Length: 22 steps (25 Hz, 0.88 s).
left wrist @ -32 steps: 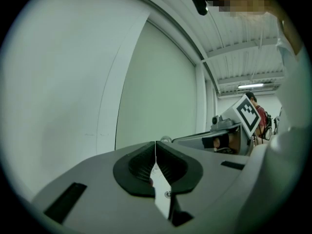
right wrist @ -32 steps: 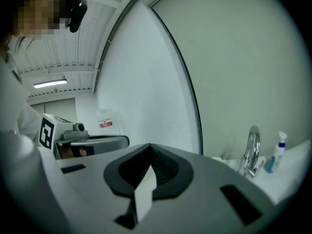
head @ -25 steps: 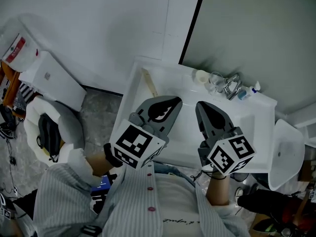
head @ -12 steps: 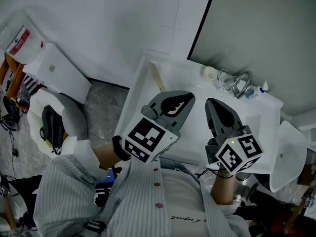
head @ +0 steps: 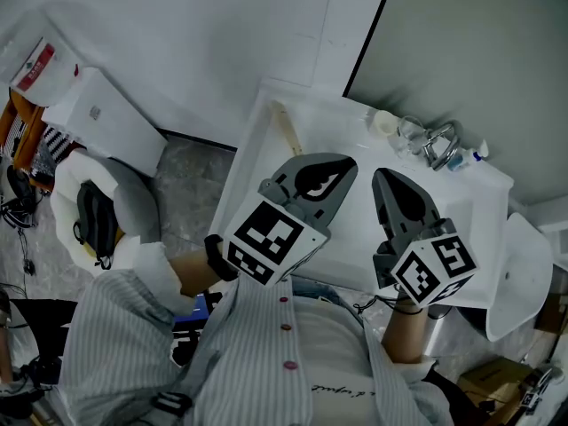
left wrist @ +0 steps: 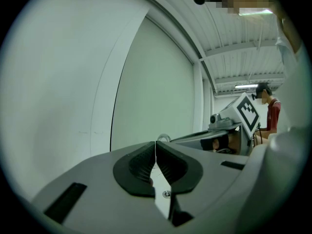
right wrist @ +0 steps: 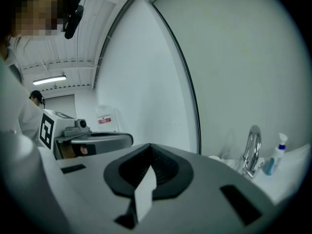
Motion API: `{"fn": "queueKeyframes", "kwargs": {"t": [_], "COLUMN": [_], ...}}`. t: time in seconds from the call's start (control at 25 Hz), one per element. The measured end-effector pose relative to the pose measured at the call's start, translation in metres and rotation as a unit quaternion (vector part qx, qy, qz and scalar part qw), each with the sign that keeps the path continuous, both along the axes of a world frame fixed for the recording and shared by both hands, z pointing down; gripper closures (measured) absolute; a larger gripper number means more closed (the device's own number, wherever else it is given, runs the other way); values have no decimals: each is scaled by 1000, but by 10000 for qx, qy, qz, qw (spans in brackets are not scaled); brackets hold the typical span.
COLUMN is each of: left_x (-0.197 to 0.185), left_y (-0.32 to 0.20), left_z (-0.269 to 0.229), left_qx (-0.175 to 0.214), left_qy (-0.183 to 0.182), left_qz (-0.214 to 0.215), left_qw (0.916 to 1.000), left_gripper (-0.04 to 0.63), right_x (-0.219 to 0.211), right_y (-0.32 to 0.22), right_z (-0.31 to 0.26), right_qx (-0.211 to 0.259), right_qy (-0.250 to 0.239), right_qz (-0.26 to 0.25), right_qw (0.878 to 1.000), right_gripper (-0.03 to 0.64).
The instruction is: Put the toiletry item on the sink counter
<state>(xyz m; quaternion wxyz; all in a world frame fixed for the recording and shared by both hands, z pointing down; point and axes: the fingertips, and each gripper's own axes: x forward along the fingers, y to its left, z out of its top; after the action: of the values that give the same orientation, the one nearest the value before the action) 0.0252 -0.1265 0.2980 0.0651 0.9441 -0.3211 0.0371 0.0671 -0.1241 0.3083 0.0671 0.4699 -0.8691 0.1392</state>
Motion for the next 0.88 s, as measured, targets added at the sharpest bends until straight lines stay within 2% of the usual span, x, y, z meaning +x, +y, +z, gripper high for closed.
{"fn": "queueKeyframes", "kwargs": {"t": [0.88], "left_x": [-15], "left_y": [0], "left_z": [9], "left_qx": [-101], "left_qy": [18], "left_qz": [-78], "left_qw": [9999], "left_gripper": [577], "right_x": [-21], "right_y": [-2], "right_z": [16], "right_qx": [-197], "right_qy": [88], "right_qz": [-157], "right_qw": [9996], "right_gripper": [607]}}
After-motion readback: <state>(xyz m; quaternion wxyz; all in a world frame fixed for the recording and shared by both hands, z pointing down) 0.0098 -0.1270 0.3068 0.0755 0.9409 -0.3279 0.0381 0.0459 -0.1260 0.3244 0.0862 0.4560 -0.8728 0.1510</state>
